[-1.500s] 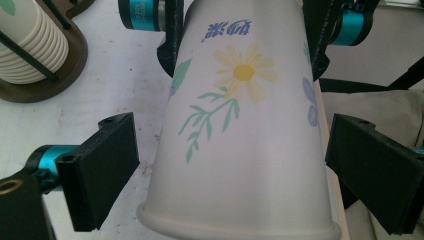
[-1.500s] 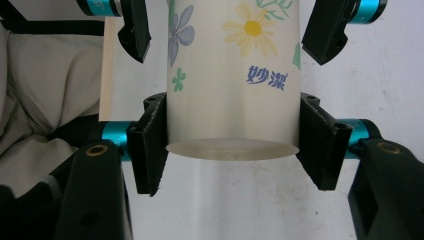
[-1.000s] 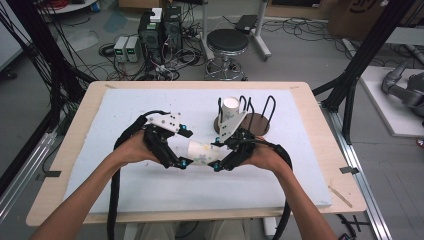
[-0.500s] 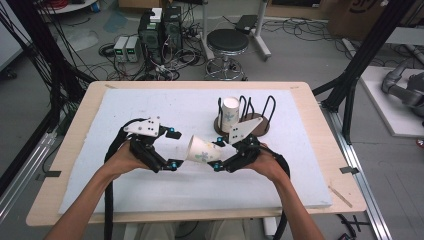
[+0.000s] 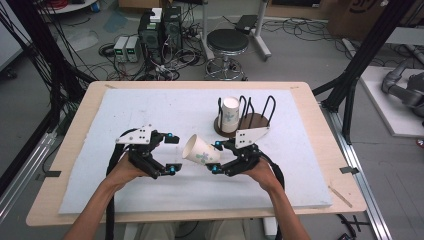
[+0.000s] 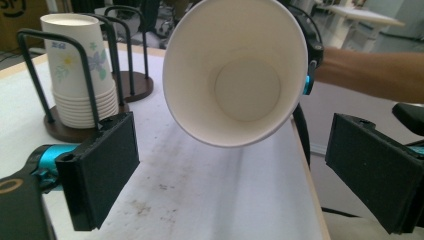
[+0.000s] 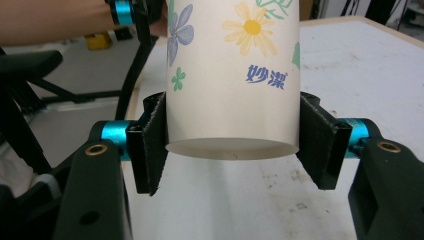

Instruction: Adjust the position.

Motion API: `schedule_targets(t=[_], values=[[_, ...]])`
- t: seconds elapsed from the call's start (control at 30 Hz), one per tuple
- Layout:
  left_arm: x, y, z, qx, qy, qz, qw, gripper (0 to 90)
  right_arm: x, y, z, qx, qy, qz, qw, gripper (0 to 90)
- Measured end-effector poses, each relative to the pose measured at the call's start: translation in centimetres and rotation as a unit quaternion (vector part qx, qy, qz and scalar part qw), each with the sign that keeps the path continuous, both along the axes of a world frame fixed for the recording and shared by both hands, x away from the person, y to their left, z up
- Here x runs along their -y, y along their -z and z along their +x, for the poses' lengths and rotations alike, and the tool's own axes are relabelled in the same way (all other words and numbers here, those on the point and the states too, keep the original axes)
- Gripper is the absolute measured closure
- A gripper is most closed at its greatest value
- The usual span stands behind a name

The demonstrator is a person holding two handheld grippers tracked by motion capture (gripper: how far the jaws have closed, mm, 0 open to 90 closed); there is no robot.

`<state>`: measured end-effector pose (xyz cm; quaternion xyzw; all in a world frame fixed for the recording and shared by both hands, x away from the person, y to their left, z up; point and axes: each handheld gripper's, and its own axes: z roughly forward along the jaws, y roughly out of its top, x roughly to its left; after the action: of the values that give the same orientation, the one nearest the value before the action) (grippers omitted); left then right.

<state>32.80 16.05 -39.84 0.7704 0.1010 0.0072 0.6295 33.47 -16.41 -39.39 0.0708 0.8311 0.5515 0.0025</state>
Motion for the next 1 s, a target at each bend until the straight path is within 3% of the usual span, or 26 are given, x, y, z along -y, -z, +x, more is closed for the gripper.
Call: schedule_targets(t=[0.17,0.27,0.6,1.0], values=[[0.3,0.0,0.2,0.002,0.002,-0.023,0.9997,6.9,0.1,0.6,-0.2,0.0,-0.006,0.026,0.9996,37.4],[0.5,0.1,0.3,-0.001,0.004,-0.026,0.9997,6.9,0.2,0.7,-0.2,0.006,-0.007,0.043,0.999,37.4],[1.7,0.3,0.4,-0.006,0.008,-0.057,0.9983,6.9,0.1,0.9,-0.2,0.005,-0.01,0.043,0.999,37.4],[3.8,0.0,0.9,-0.006,0.028,-0.066,0.9974,6.9,0.0,0.8,-0.4,0.011,-0.016,0.045,0.9988,37.4]])
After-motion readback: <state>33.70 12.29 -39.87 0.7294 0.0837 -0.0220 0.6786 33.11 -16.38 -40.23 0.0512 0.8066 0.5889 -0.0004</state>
